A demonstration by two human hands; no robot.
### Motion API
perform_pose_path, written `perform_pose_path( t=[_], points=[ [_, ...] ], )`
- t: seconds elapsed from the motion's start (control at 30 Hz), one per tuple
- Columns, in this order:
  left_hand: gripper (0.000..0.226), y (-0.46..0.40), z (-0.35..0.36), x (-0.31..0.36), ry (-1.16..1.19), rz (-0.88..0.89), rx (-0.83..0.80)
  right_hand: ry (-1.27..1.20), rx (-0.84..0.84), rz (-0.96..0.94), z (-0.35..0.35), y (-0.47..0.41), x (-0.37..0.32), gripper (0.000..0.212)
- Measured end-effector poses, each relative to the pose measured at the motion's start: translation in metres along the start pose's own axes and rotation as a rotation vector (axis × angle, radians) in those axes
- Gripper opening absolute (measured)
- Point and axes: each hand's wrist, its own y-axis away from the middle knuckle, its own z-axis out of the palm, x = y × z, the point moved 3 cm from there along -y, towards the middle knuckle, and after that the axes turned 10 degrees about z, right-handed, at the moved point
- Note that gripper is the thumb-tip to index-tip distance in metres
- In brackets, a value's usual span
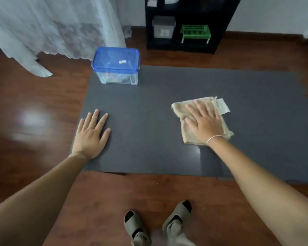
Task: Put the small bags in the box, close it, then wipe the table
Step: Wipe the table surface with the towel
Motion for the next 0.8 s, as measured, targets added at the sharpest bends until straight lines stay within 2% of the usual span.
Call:
perform_pose_path(
  t=[0.13, 0.27, 0.33, 0.43, 0.5, 0.6, 0.7, 0.8],
  points=[
    [0.062, 0.001, 0.002, -0.005, -0.011, 0.001, 0.018, -0.005, -0.025, 0.153, -0.013, -0.084, 0.000, 0.054],
    [0.063, 0.002, 0.006, -0.007, -0.012, -0.002, 0.027, -0.096, -0.045, 0.235, -0.017, -0.129, -0.048, 0.055],
    [0.062, -0.001, 0.005, -0.009, -0.013, -0.009, 0.030, -0.088, -0.063, 0.106, -0.017, -0.124, -0.089, 0.054],
    [0.063, 0.001, 0.005, -0.009, -0.006, -0.012, 0.022, -0.001, -0.086, -0.255, -0.002, -0.053, -0.135, 0.053],
    [0.063, 0.001, 0.003, -0.008, -0.010, -0.011, 0.021, 0.030, -0.055, -0.483, 0.007, 0.017, -0.132, 0.051],
    [0.063, 0.001, 0.004, -0.008, -0.001, -0.007, 0.020, 0.059, -0.047, -0.598, 0.007, 0.052, -0.094, 0.050],
    [0.063, 0.000, 0.003, -0.008, -0.014, -0.009, 0.023, 0.162, -0.040, -0.479, -0.003, -0.018, -0.068, 0.054],
    [0.062, 0.000, 0.004, -0.008, -0.019, -0.005, 0.028, 0.081, -0.051, -0.094, -0.017, -0.109, -0.056, 0.051]
  ],
)
